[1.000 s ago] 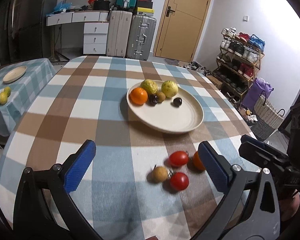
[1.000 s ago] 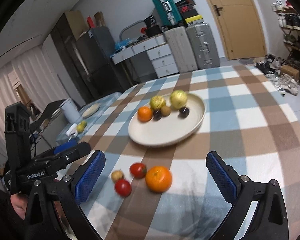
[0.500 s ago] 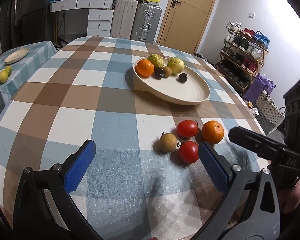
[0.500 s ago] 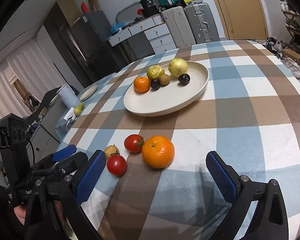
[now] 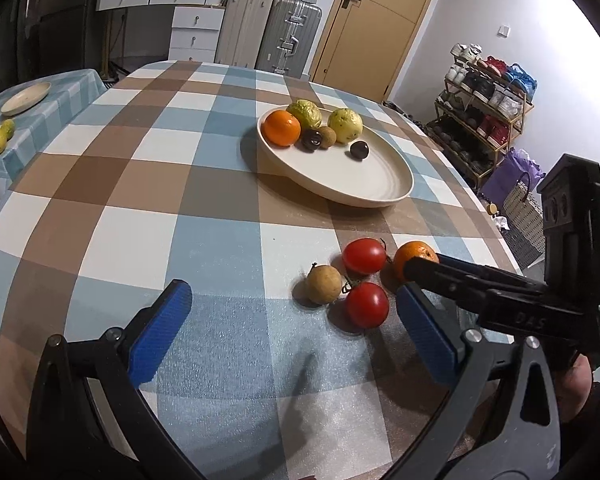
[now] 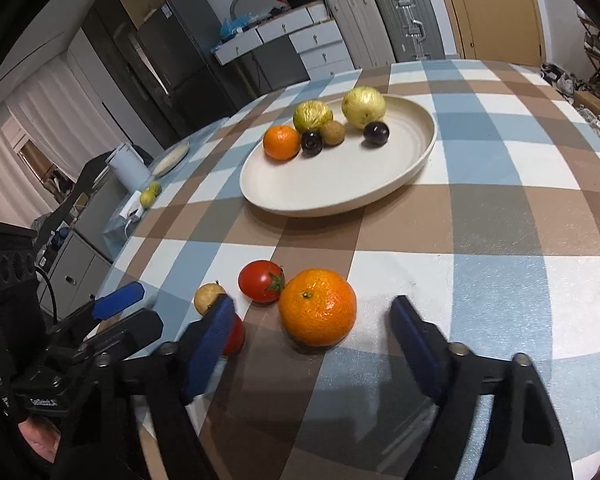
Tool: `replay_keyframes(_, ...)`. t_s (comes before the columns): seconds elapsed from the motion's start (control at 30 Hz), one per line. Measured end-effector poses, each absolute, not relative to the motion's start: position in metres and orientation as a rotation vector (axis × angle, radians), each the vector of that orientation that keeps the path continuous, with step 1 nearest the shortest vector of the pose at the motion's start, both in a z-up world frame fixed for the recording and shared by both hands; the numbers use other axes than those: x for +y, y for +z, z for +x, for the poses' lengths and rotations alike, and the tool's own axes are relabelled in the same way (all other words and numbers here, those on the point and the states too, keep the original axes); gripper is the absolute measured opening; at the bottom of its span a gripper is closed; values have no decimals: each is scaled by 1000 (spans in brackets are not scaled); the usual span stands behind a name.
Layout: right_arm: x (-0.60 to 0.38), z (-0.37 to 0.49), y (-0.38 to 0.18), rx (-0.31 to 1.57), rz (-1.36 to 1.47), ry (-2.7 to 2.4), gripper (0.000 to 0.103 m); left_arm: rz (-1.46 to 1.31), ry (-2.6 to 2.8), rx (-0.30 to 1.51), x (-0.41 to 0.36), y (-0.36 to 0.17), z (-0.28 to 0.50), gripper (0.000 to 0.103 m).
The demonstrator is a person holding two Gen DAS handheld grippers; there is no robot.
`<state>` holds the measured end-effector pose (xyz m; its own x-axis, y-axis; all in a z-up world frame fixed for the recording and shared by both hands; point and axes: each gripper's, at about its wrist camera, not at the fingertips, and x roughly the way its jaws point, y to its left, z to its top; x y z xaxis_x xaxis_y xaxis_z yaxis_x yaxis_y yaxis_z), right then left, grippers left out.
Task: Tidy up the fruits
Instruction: 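Close the right tool around the large orange, then grasp the small brown round fruit with the left tool while the right tool holds the orange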
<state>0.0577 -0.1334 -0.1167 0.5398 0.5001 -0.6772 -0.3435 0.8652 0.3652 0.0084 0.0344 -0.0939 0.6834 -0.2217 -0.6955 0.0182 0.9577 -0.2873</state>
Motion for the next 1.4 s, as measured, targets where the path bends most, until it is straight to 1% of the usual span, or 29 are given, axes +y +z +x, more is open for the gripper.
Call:
replay_keyframes(0.1, -130, 60, -118, 873, 180, 502, 63, -286, -139, 827, 37, -96, 12, 102)
replay_keyframes(0.13, -129, 61, -118, 875, 176, 500, 56, -298, -143, 831, 38, -97, 14, 102)
replay_keyframes(0.2, -128, 63, -119, 885, 172, 492, 45, -306, -140, 834, 40, -98, 15, 102)
replay_keyframes(0.23, -128, 64, -120, 887, 170, 486, 43, -307, -139, 833, 41, -98, 16, 102)
replay_keyframes(0.63, -133, 62, -118, 856, 180, 484, 42, -373, -159, 858, 56, -103, 29, 102)
replay_keyframes(1.1, -143, 62, -105, 799, 217, 507, 42, -411, -200, 897, 51, -109, 42, 101)
replay_keyframes(1.2, -146, 62, -103, 793, 225, 506, 42, -427, -216, 909, 50, -112, 46, 97)
replay_keyframes(1.3, -149, 62, -103, 789, 233, 504, 42, -434, -231, 927, 48, -113, 50, 89)
replay_keyframes(1.37, -150, 62, -102, 786, 241, 507, 42, -435, -243, 926, 46, -113, 52, 85)
replay_keyframes(1.4, -151, 62, -102, 784, 245, 509, 42, -437, -247, 926, 46, -113, 52, 81)
